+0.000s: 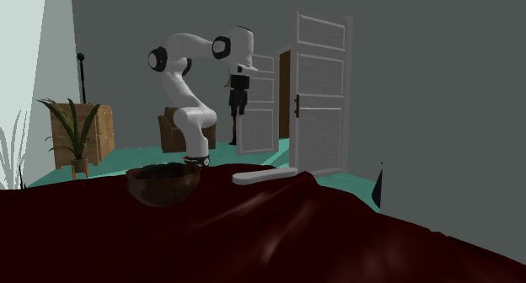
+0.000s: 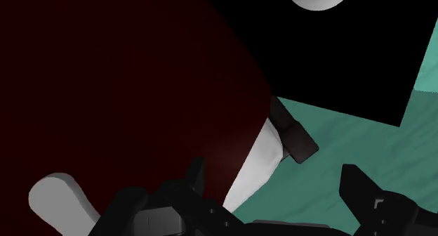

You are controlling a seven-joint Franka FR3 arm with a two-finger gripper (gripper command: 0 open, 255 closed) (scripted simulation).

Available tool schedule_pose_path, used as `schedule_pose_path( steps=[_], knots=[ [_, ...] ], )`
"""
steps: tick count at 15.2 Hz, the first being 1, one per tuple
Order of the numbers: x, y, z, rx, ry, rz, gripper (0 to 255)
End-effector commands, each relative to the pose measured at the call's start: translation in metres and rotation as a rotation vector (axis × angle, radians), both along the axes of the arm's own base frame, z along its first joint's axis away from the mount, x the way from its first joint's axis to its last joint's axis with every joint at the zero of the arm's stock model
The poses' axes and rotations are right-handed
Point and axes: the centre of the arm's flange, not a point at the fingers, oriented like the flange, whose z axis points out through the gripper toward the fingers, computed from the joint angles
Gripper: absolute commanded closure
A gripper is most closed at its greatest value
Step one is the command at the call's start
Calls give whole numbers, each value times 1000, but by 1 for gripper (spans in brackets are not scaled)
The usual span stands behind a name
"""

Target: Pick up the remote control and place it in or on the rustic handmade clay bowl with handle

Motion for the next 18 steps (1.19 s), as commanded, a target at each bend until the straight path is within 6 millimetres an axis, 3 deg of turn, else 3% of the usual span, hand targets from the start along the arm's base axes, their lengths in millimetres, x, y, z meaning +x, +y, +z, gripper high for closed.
schedule_pose_path(
  steps=[1,9,18],
  knots=[
    [11,-20,-12,-4,-12,60,0],
    [66,-87,-60,-12,-54,281,0],
    [145,-146,-111,-21,-101,530,0]
  ],
)
